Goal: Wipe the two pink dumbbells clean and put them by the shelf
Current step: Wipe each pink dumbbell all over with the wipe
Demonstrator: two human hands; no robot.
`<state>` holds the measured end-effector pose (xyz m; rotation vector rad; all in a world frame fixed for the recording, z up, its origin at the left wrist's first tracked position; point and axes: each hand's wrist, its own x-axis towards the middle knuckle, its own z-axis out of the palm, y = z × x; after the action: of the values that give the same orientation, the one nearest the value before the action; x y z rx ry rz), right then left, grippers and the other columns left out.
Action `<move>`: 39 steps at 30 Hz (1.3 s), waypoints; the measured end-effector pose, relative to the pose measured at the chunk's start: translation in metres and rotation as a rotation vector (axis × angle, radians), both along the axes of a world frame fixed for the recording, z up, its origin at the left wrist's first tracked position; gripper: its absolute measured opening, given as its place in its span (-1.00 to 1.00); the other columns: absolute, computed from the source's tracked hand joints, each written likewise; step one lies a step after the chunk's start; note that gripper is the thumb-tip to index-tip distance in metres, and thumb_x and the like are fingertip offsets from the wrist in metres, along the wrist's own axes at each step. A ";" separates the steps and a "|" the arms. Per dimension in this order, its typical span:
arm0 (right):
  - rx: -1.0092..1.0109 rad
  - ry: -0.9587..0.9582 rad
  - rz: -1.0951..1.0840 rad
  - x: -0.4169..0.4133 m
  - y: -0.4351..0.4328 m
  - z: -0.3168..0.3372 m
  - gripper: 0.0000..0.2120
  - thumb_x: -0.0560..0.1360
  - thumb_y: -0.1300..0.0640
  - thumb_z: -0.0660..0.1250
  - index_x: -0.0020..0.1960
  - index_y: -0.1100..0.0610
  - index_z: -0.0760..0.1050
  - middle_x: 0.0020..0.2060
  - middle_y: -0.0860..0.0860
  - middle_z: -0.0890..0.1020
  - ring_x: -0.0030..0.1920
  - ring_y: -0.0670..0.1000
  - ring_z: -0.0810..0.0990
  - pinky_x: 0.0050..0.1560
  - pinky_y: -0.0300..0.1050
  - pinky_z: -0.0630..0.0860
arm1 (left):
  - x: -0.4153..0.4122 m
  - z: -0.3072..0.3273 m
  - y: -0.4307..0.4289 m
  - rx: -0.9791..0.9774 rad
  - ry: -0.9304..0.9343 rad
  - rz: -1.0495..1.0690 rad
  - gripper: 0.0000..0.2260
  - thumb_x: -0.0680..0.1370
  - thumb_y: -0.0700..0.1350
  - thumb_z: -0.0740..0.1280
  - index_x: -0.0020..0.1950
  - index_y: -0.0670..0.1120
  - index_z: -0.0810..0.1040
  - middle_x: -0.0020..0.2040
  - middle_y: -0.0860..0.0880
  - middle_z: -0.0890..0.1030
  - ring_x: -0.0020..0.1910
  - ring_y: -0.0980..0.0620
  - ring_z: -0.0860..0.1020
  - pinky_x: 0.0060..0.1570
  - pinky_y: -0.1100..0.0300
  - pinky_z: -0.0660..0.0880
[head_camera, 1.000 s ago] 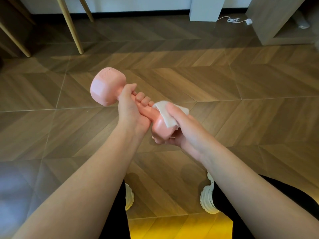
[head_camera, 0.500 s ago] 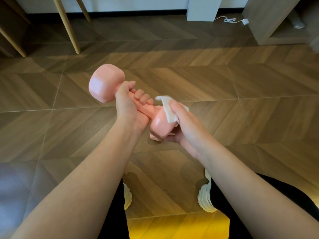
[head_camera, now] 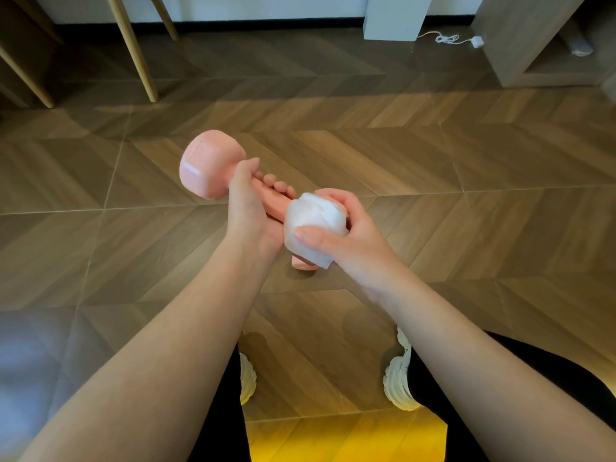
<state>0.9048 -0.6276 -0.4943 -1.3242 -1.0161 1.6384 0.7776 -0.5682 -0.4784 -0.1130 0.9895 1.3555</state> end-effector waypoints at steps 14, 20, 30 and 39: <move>0.014 -0.011 -0.044 -0.003 -0.001 0.001 -0.67 0.40 -0.05 0.48 0.11 -0.20 0.45 -0.03 -0.14 0.64 -0.08 -0.12 0.65 -0.07 -0.07 0.62 | 0.002 0.005 0.000 0.033 0.023 -0.037 -0.74 0.60 -0.10 0.28 -0.23 -0.05 0.26 -0.46 0.05 0.23 -0.53 0.10 0.22 -0.47 0.25 0.28; -0.135 0.095 -0.067 -0.003 0.002 0.002 -0.62 0.47 -0.18 0.32 0.24 -0.07 0.48 -0.10 -0.05 0.64 -0.11 -0.04 0.59 0.02 0.04 0.51 | 0.000 0.008 0.000 0.076 0.038 -0.039 -0.71 0.58 -0.15 0.21 -0.29 -0.03 0.19 -0.47 0.05 0.15 -0.54 0.08 0.15 -0.50 0.24 0.21; -0.248 0.165 0.122 0.006 0.000 0.009 -0.35 0.32 -0.05 0.48 0.36 0.01 0.37 0.22 0.20 0.60 0.04 0.20 0.66 -0.05 0.08 0.66 | -0.004 0.010 -0.002 0.082 0.026 -0.042 -0.69 0.56 -0.18 0.16 -0.35 -0.02 0.17 -0.50 0.06 0.14 -0.56 0.08 0.12 -0.54 0.26 0.19; -0.249 0.249 0.138 0.007 0.002 0.011 -0.50 0.54 -0.15 0.31 0.37 0.12 0.45 0.05 0.26 0.56 0.00 0.25 0.57 -0.07 0.10 0.67 | -0.004 0.011 -0.002 0.093 0.029 -0.069 -0.69 0.55 -0.17 0.17 -0.37 -0.01 0.18 -0.49 0.07 0.14 -0.54 0.08 0.12 -0.49 0.23 0.19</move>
<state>0.9120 -0.6261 -0.4831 -1.1883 -0.7876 2.0303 0.7738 -0.5700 -0.4669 0.0108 0.9449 1.3402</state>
